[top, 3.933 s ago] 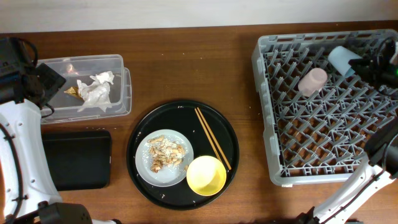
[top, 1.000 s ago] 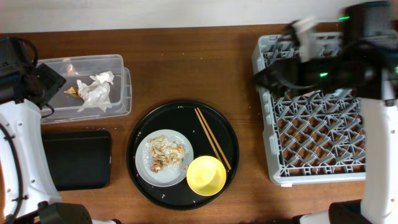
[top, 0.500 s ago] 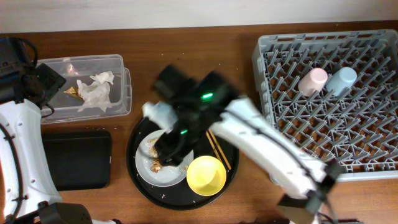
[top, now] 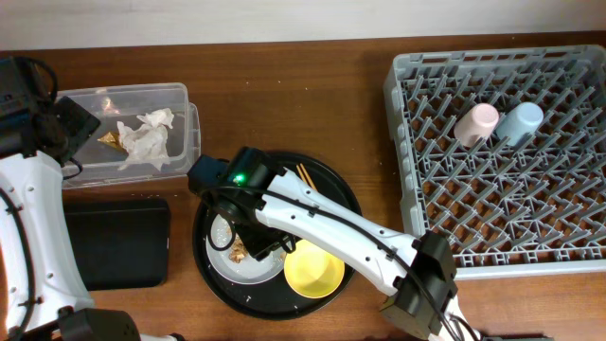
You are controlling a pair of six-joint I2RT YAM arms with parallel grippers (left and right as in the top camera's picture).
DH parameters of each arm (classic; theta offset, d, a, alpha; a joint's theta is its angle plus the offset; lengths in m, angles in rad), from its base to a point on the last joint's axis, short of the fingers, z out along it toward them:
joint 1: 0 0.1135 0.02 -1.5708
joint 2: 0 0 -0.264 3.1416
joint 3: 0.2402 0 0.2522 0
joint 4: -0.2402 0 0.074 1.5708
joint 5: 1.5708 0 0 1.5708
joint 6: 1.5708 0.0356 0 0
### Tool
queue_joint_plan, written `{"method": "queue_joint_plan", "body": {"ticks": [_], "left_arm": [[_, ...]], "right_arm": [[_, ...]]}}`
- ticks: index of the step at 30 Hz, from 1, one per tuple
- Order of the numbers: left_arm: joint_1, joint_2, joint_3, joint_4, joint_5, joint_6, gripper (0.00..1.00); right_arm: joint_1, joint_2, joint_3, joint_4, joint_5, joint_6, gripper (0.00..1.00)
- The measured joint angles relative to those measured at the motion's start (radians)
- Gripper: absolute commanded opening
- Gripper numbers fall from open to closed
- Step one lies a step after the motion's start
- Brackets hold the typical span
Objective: Sort waste into correct bins and load items into the dishwasher rack
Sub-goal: 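Reach the right gripper to the yellow bowl and grasp its rim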
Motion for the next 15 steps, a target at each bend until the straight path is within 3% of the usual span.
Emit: {"method": "queue_joint_plan", "body": {"ticks": [15], "left_arm": [[0.0,0.0,0.0,0.0,0.0,0.0,0.99]], "right_arm": [[-0.055,-0.204,-0.283,0.032,0.007,-0.01,0.54]]}}
